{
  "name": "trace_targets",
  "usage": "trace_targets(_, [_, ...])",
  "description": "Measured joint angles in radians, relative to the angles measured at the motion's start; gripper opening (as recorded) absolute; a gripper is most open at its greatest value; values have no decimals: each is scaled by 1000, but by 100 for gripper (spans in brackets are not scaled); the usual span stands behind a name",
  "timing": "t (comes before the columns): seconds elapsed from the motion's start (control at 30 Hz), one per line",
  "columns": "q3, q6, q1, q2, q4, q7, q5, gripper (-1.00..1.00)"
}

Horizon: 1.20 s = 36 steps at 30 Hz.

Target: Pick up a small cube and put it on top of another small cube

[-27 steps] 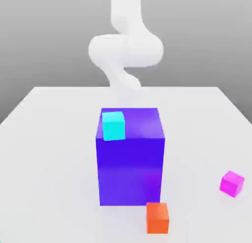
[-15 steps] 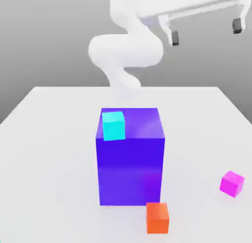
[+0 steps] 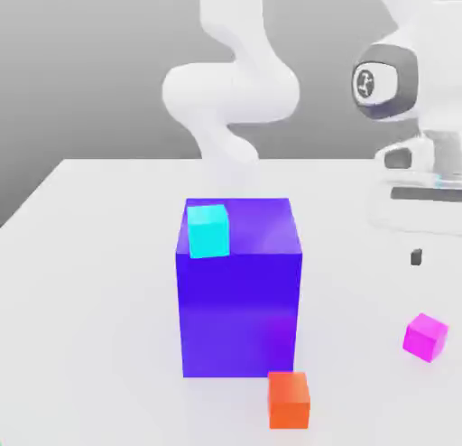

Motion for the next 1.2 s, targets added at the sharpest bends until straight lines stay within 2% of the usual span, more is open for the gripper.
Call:
trace_targets(0.2, [-56, 65, 138, 186, -41, 400, -200, 0])
trace_targets(0.4, [-260, 201, 320, 393, -1, 604, -410, 0])
trace_targets(0.43, [-282, 216, 338, 413, 5, 619, -428, -100])
trace_targets(0.63, [-293, 226, 347, 422, 7, 625, -435, -100])
trace_targets(0.7, [-258, 199, 320, 387, -3, 598, -401, -100])
trace_targets(0.87, [-148, 85, 226, 234, -36, 472, -214, -100])
trace_targets(1.2, [-403, -71, 0, 340, 177, 691, -40, -100])
